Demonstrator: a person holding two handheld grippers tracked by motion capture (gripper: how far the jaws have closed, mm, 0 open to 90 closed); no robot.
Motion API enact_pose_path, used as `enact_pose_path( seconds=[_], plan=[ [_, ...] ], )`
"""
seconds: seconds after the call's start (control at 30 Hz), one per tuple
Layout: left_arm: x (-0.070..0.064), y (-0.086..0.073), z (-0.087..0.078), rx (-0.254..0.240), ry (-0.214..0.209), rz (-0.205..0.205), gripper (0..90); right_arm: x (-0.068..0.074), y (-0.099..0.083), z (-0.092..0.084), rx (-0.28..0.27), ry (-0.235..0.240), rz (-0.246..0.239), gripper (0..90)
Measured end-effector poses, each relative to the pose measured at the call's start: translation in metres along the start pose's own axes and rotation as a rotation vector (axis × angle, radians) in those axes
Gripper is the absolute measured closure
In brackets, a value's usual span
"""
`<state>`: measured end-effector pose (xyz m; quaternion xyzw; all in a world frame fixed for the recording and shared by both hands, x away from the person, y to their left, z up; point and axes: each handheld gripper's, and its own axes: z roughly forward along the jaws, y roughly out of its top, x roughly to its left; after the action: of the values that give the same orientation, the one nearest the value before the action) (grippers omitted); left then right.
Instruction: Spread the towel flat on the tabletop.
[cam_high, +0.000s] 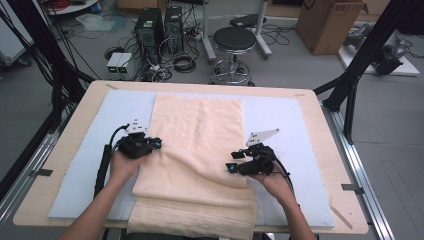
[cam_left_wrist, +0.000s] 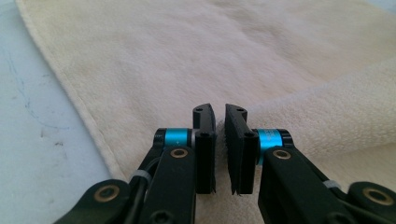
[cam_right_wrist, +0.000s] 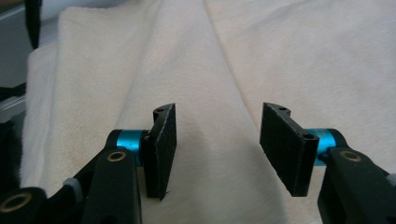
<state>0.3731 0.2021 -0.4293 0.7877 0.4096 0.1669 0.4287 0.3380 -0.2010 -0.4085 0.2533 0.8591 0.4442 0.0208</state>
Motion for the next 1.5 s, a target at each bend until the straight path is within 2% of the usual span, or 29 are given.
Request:
enact_pose_path(
  seconds=[0.03, 0.1, 0.23, 0.4, 0.43, 0.47, 0.6, 0.63, 0.73, 0.83, 0.93, 1.07, 1.13, 1.23, 1.3, 1.43, 1.5],
  plan=[
    [0.001, 0.0, 0.002, -0.009, 0.005, -0.022, 79.9, 0.001, 0.0, -0.001, -0.004, -0.012, -0.003, 45.9],
    [0.004, -0.001, 0.001, -0.009, 0.006, -0.034, 74.0, 0.002, 0.0, -0.005, -0.016, -0.008, -0.015, 45.8],
    [0.002, 0.002, -0.015, -0.013, -0.012, 0.022, 62.8, 0.013, 0.002, -0.012, -0.034, 0.004, -0.057, 45.1],
    [-0.01, -0.001, -0.043, -0.049, -0.108, 0.08, 55.0, 0.031, 0.0, -0.012, -0.022, 0.018, -0.115, 44.2],
    [-0.013, -0.004, -0.049, -0.049, -0.123, 0.101, 54.5, 0.034, -0.001, -0.011, -0.017, 0.026, -0.12, 44.1],
    [-0.017, -0.007, -0.053, -0.058, -0.139, 0.108, 53.5, 0.038, -0.002, -0.01, -0.012, 0.021, -0.135, 44.2],
    [-0.032, -0.025, -0.072, -0.089, -0.206, 0.145, 51.2, 0.051, -0.007, -0.009, 0.0, 0.052, -0.167, 43.8],
    [-0.036, -0.029, -0.076, -0.083, -0.223, 0.154, 51.0, 0.054, -0.008, -0.009, -0.005, 0.061, -0.176, 43.7],
    [-0.047, -0.041, -0.088, -0.109, -0.278, 0.184, 49.6, 0.066, -0.013, -0.011, -0.009, 0.082, -0.187, 43.2],
    [-0.057, -0.054, -0.097, -0.109, -0.317, 0.214, 47.8, 0.076, -0.018, -0.011, -0.001, 0.105, -0.198, 43.2],
    [-0.064, -0.065, -0.105, -0.098, -0.32, 0.224, 47.2, 0.084, -0.024, -0.01, 0.007, 0.106, -0.211, 43.2],
    [-0.071, -0.079, -0.119, -0.112, -0.324, 0.241, 47.4, 0.097, -0.031, -0.014, -0.011, 0.111, -0.23, 45.2],
    [-0.075, -0.086, -0.125, -0.115, -0.336, 0.254, 49.5, 0.104, -0.035, -0.015, -0.017, 0.128, -0.246, 47.7],
    [-0.08, -0.095, -0.129, -0.1, -0.36, 0.262, 53.6, 0.113, -0.04, -0.014, -0.001, 0.158, -0.266, 50.6],
    [-0.083, -0.1, -0.127, -0.07, -0.379, 0.281, 56.5, 0.117, -0.043, -0.011, 0.012, 0.168, -0.281, 51.8],
    [-0.084, -0.103, -0.119, -0.011, -0.4, 0.307, 56.9, 0.117, -0.052, -0.001, 0.045, 0.182, -0.268, 53.0],
    [-0.085, -0.104, -0.113, 0.004, -0.402, 0.318, 55.0, 0.117, -0.056, 0.002, 0.064, 0.172, -0.274, 53.7]
  ],
)
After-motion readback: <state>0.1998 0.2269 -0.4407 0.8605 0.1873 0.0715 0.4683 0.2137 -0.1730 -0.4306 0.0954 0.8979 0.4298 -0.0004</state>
